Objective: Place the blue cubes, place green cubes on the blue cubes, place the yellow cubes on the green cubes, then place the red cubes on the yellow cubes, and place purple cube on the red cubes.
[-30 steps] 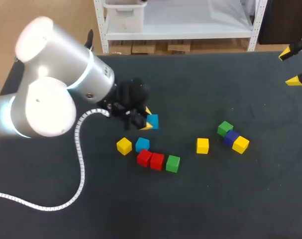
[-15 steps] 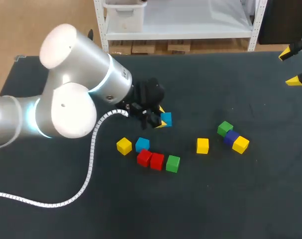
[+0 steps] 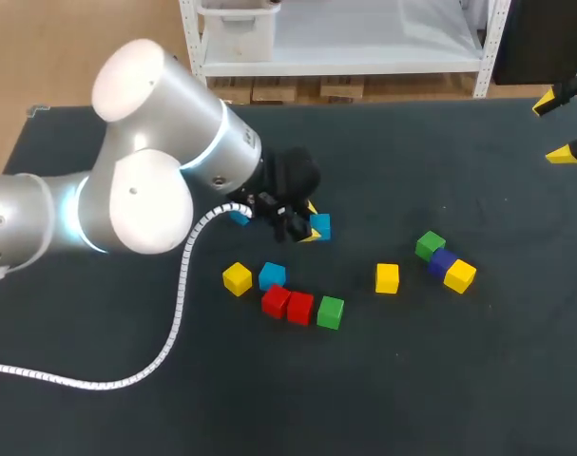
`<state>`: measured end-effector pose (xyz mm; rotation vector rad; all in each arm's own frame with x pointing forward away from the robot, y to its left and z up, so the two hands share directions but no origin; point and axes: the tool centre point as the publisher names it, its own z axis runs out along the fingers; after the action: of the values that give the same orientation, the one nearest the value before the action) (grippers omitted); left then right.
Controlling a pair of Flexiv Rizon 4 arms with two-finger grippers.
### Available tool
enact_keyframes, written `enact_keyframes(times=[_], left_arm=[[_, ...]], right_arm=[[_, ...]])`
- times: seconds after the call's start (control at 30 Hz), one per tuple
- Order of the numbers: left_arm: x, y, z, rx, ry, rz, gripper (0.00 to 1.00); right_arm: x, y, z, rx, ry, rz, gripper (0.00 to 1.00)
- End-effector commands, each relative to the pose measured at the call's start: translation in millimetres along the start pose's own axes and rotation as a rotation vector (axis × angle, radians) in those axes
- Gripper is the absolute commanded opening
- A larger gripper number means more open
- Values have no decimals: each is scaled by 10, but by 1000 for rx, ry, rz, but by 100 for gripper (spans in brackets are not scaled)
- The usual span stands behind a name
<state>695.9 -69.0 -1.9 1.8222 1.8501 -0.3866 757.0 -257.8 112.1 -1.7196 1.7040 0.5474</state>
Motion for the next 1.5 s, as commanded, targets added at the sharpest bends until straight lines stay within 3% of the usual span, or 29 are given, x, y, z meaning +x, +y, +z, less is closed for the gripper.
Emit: enact_keyframes(times=[0.03, 1.5], left_arm=[[-30, 43, 48, 9, 4, -2, 0], [16, 119, 133, 17, 21, 8, 1]], right_arm=[[-1, 4, 2, 1, -1, 0, 100], [-1, 4, 2, 1, -1, 0, 100]])
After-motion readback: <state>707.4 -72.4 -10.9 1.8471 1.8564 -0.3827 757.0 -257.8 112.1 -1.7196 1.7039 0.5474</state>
